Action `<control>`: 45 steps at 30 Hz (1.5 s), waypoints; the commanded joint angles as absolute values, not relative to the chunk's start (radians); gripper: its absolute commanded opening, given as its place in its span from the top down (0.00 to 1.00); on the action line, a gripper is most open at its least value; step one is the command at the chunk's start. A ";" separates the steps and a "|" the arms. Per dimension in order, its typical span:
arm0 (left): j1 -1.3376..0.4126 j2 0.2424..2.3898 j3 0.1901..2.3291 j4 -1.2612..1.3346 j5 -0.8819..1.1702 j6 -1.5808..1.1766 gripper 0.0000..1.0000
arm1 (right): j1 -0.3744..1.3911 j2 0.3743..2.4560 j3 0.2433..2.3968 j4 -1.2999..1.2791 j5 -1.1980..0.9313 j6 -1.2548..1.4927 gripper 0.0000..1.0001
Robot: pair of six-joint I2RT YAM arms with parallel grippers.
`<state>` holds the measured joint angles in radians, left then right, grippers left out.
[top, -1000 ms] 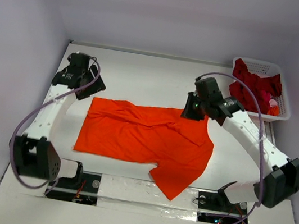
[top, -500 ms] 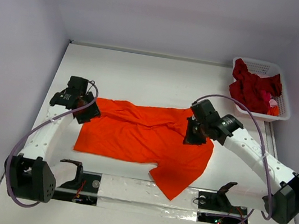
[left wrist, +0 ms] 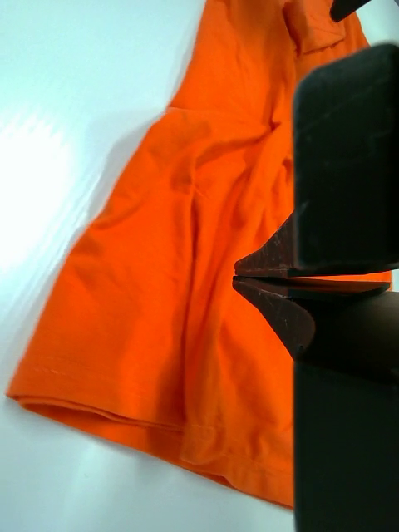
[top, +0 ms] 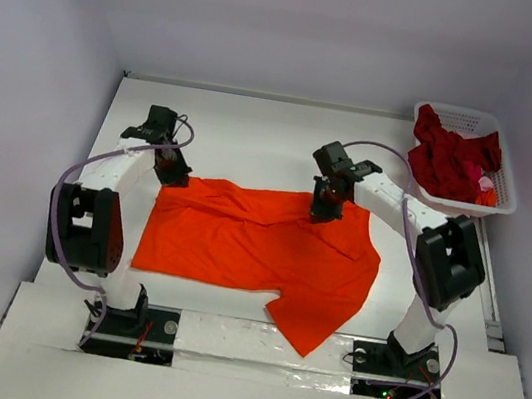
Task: Fold and stack the t-shirts
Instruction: Fold the tshirt
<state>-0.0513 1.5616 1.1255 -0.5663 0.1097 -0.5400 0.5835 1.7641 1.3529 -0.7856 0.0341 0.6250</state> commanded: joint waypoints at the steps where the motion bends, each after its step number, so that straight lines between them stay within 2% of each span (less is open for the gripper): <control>1: -0.057 1.600 1.173 -0.528 0.124 -0.545 1.00 | 0.537 1.799 1.396 -0.741 0.022 0.623 1.00; 4: -0.057 1.661 1.186 -0.515 0.133 -0.542 1.00 | 0.500 1.845 1.388 -0.718 -0.055 0.624 1.00; 17: -0.075 1.793 1.278 -0.543 0.133 -0.517 1.00 | 0.462 1.930 1.489 -0.738 -0.118 0.612 1.00; 28: -0.084 1.841 1.288 -0.584 0.153 -0.489 1.00 | 0.443 1.937 1.424 -0.704 -0.259 0.650 1.00; 45: -0.103 1.966 1.358 -0.610 0.132 -0.471 1.00 | 0.330 2.022 1.471 -0.759 -0.236 0.630 1.00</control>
